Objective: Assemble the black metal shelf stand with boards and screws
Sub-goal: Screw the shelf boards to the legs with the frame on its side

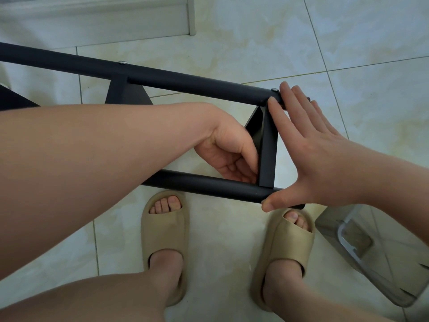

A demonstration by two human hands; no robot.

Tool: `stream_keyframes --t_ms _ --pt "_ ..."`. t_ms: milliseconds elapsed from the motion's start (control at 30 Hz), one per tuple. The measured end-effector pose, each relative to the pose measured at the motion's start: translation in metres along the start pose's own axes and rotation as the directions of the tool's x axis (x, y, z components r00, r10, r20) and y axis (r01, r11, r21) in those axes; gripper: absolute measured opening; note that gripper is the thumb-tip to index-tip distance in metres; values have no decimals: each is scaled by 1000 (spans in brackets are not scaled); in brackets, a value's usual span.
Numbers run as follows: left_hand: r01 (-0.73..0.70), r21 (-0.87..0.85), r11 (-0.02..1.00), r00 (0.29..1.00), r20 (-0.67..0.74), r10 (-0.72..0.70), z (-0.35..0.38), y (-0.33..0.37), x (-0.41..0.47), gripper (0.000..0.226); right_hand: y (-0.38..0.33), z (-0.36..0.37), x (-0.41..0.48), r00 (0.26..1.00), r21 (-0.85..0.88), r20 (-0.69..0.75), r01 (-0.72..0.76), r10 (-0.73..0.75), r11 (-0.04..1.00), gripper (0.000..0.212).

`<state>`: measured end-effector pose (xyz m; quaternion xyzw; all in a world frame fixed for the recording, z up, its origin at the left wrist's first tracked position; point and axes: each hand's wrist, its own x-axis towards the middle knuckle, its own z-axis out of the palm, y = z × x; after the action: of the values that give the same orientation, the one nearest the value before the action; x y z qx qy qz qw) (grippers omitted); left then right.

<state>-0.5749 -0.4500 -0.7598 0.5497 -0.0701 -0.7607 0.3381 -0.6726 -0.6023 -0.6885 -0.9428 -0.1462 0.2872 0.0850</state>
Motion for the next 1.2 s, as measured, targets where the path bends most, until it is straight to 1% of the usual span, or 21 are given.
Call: stream_keyframes --t_ms 100,300,600,733,933,1067,1133,1200 --pt "50 75 996 999 -22 -49 -1 4 0 13 0 -1 0 1000 -1 3 -2 2 1000 154" --pt "77 61 995 997 -23 -76 1 6 2 16 -1 0 -1 1000 -13 6 -1 1 1000 154" --pt "50 37 998 999 -5 -50 3 7 0 20 -1 0 -1 1000 -13 -6 -4 4 1000 154" --pt "8 18 1000 1000 19 -9 3 4 -1 22 -1 1 -1 1000 -18 -11 -1 1 1000 154" --pt "-45 -46 998 999 8 45 3 -1 -2 24 1 1 0 1000 -18 -15 2 -3 1000 154" --pt "30 61 998 1000 -3 -29 -1 4 -3 14 0 2 -1 1000 -10 -13 2 -2 1000 154" --pt "65 100 993 998 -13 -64 -1 6 -1 14 0 2 -1 1000 -11 -12 1 -1 1000 154" --pt "83 102 991 996 -24 -81 0 7 1 16 0 2 -1 1000 -13 -12 2 -2 1000 154"
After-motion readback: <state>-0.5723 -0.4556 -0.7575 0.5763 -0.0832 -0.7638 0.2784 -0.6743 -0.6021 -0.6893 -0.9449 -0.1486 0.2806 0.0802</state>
